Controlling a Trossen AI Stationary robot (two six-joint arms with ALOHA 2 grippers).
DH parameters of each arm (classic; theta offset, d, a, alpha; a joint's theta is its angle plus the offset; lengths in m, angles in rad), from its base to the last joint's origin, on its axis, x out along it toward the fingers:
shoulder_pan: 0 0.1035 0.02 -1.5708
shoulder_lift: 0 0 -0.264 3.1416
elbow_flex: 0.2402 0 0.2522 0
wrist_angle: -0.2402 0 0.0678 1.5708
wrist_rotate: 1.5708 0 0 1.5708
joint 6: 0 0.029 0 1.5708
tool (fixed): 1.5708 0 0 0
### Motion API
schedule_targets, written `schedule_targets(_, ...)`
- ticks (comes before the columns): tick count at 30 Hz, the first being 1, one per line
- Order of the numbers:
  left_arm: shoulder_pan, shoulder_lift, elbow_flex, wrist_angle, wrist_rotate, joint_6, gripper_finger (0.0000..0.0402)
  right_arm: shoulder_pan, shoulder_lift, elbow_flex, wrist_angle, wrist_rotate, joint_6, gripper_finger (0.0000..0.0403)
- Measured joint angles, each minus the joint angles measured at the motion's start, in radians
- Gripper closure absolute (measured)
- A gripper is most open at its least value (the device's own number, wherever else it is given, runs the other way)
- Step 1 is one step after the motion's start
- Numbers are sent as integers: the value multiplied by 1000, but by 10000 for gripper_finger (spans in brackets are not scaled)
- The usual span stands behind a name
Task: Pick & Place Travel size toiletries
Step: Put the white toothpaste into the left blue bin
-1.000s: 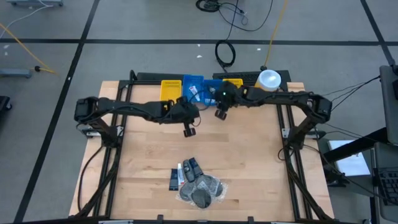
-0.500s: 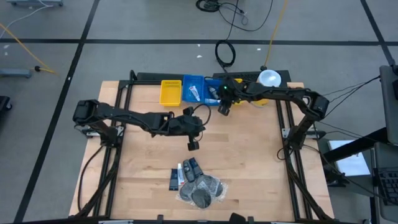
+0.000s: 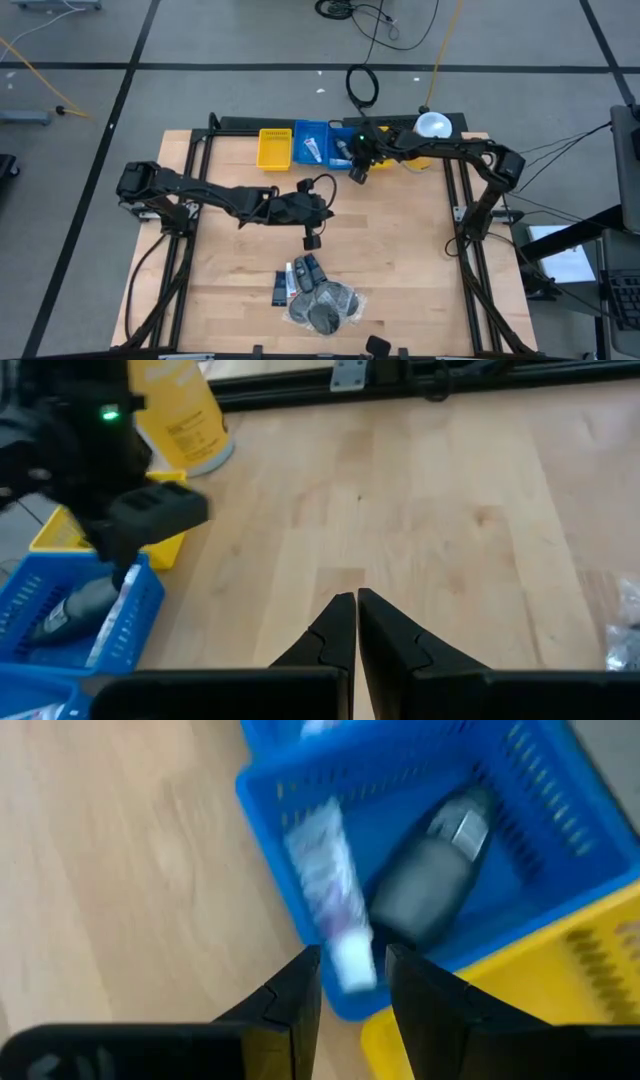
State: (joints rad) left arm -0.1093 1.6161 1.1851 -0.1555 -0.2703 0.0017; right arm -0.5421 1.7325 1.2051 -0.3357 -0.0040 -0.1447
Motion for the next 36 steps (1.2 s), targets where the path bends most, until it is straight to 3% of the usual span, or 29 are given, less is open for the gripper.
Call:
schedule_targets(24, -1, 0, 0, 4, -1, 19, 382, -17, 28, 24, 11, -3, -38, 290)
schedule_targets(36, -1, 0, 0, 4, -1, 19, 382, -17, 71, 24, 19, 0, -48, 233)
